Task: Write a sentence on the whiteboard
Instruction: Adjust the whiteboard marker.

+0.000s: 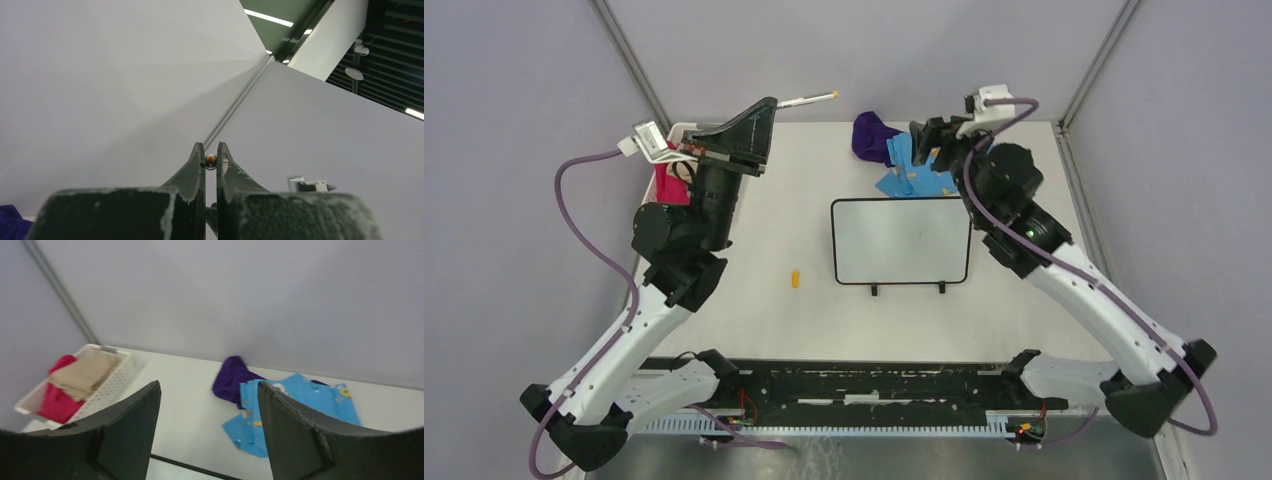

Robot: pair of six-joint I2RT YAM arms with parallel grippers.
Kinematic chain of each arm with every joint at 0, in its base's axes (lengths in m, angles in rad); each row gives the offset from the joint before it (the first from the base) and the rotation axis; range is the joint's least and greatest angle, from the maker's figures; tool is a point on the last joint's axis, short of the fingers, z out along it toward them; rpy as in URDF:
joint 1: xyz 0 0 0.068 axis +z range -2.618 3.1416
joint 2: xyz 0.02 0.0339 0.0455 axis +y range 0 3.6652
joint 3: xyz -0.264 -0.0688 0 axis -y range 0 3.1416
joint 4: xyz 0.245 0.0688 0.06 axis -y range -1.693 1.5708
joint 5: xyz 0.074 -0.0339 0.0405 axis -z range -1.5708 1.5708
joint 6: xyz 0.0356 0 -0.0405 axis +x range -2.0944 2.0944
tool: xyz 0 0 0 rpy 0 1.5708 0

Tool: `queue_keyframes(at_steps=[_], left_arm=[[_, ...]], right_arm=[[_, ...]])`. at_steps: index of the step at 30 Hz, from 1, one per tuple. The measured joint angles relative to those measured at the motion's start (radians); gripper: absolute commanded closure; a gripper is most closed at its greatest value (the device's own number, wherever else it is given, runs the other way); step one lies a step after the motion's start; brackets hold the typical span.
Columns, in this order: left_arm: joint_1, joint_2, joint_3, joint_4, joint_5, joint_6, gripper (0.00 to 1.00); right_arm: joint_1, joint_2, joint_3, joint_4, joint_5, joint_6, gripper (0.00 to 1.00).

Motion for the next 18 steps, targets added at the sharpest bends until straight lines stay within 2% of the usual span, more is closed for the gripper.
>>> queue_keyframes(at_steps=[4, 10, 13, 18], left_arm=[[0.000, -0.017, -0.007, -0.008, 0.000, 0.000, 0.98], [0.000, -0.058, -0.033, -0.005, 0.028, -0.026, 0.98], [0.000, -0.057, -0.048, 0.011, 0.063, -0.077, 0.98], [0.000, -0.021, -0.070, 0.074, 0.130, -0.173, 0.98]], right_arm=[[0.002, -0.189, -0.166, 0.051, -0.136, 0.114, 0.20], [0.001, -0.420, -0.524, 0.320, -0.404, 0.221, 0.22], [0.001, -0.430, -0.612, 0.460, -0.530, 0.299, 0.26], [0.001, -0.346, -0.702, 0.829, -0.670, 0.505, 0.31]])
